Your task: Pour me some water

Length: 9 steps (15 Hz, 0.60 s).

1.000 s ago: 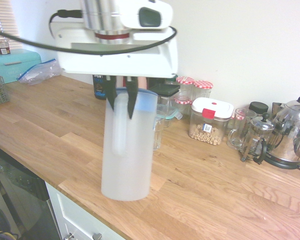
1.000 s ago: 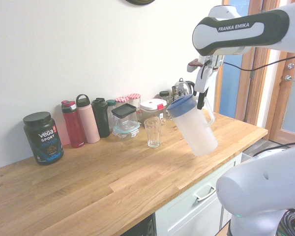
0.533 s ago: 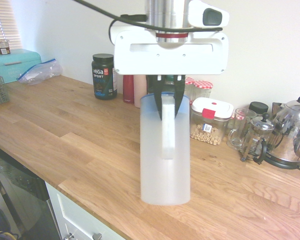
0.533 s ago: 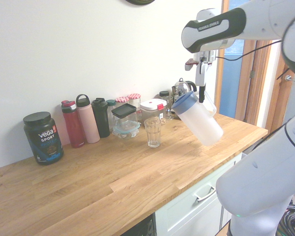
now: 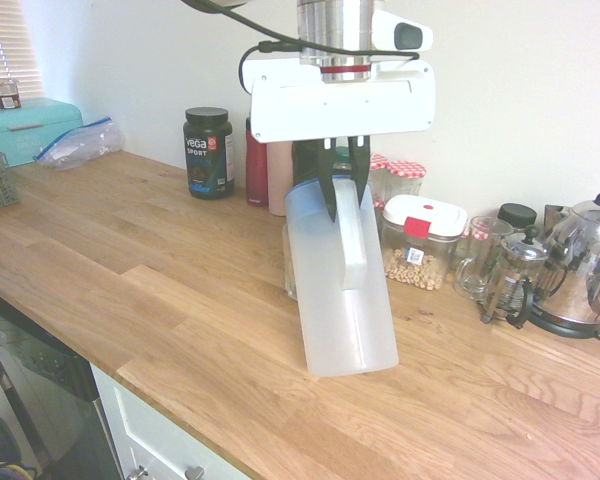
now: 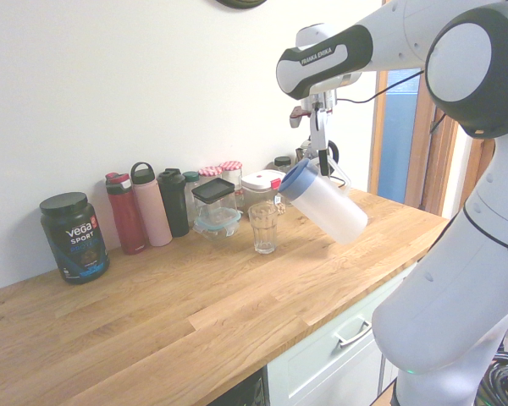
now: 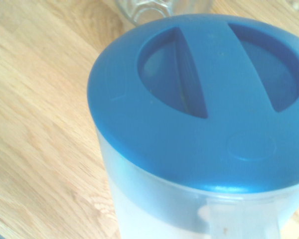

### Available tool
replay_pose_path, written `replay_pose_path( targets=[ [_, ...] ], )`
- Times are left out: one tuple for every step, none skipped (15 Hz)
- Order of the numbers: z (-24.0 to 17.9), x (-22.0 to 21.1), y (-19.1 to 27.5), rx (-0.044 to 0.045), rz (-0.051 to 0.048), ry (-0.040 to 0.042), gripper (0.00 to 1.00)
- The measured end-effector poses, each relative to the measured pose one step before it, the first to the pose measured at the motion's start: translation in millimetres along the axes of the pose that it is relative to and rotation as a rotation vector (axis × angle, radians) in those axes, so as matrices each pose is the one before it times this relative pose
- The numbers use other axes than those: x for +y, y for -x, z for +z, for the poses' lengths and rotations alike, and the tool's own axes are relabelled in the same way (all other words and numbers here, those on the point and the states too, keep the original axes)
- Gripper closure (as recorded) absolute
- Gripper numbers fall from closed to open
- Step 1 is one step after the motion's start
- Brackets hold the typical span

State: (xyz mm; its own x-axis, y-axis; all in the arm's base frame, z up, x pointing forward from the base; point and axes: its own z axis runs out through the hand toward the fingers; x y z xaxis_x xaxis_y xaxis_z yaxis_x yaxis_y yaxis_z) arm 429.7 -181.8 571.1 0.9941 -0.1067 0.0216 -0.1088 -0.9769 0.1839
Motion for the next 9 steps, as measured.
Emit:
replay_pose_path(
  targets=[
    [2.02, -8.09, -4.52, -0.00809, -0.02453, 0.02288, 1.00],
    [1.25, -7.91, -5.32, -0.01030, -0.02792, 0.03226, 1.00],
    [-1.15, -5.05, -5.98, -0.00758, -0.02274, 0.03388, 1.00],
    [-1.73, -3.99, -6.40, -0.00533, -0.01971, 0.03147, 1.00],
    [-3.18, -4.23, -6.26, -0.00551, -0.01628, 0.02438, 1.00],
    [-3.14, -2.21, -5.17, -0.00803, -0.00951, 0.01670, 1.00],
    [-3.79, -1.81, -4.39, -0.00822, -0.00850, 0.01462, 1.00],
    [-3.71, -2.42, -3.58, -0.01134, -0.01136, 0.01799, 1.00],
    [-3.09, -2.00, -2.63, -0.01623, -0.01361, 0.02547, 1.00]
  ],
)
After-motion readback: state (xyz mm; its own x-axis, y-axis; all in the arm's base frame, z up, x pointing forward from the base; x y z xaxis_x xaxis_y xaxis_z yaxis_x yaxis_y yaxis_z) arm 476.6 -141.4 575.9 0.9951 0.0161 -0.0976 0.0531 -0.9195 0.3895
